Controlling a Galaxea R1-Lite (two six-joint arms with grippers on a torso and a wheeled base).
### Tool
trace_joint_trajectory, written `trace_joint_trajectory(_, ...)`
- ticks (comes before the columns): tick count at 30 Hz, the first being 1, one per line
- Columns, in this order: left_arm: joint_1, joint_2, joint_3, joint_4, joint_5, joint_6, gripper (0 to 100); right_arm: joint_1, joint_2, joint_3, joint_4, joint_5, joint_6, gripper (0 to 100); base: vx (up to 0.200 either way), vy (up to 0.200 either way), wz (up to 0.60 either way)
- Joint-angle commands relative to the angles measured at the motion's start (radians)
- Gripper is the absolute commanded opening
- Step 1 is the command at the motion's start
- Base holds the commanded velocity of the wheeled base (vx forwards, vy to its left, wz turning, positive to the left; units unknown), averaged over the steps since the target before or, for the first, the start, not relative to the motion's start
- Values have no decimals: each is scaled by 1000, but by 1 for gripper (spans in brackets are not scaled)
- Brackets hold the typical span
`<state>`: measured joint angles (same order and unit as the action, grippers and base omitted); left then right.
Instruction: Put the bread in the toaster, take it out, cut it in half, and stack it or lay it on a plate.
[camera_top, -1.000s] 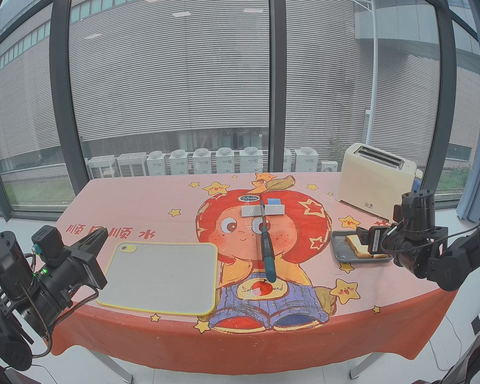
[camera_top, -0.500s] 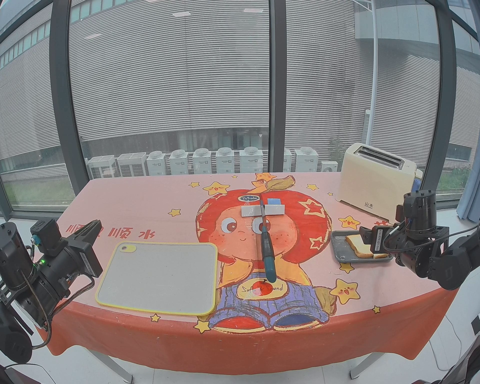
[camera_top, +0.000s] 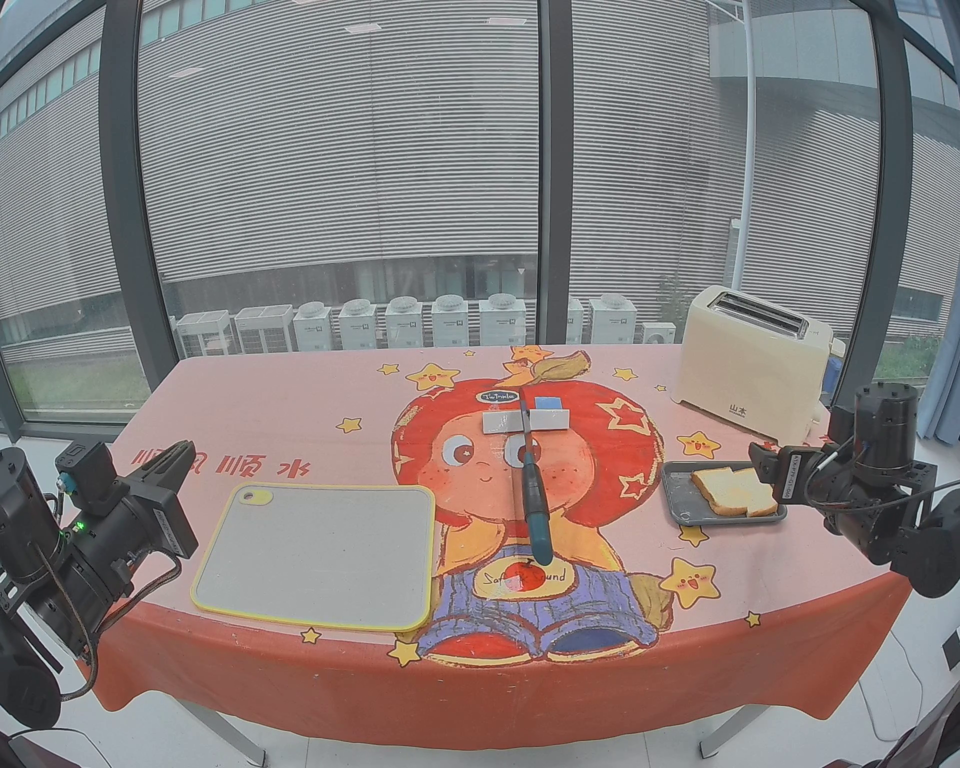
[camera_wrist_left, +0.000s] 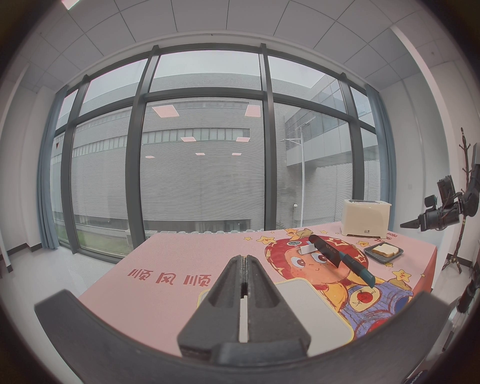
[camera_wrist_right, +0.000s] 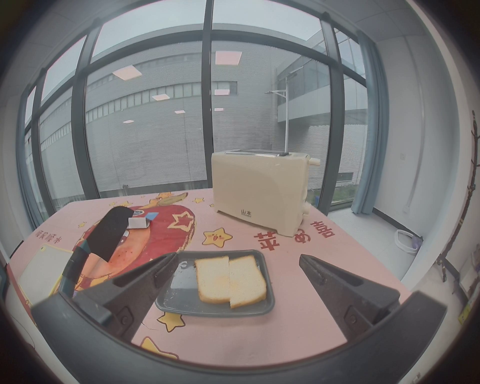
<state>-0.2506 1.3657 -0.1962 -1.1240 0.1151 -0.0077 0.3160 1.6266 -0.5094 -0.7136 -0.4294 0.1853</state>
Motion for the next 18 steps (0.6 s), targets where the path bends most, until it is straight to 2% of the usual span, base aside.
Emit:
trace_joint_trajectory(1,5,-43,27,1,-5,11,0,-25,-116,49,-12,69,-41,100,0,0,0)
trace_joint_trajectory(4,7,-56,20,1,-11,11,0,-41,-160,61,-4,138,-72,100,0,0,0)
trace_joint_trajectory(8,11,-54,-20,7,-26,8,0,-74,-172,74,-6,152,-96,100,0,0,0)
trace_joint_trajectory(11,57,-50,-26,9,-26,12,0,-86,-185,91,-4,153,-101,100,0,0,0)
trace_joint_trajectory(15,73,-53,-17,10,-28,44,0,-104,-215,106,-3,184,-106,100,0,0,0)
trace_joint_trajectory(18,85,-59,-3,9,-26,51,0,-126,-244,124,-1,208,-118,100,0,0,0)
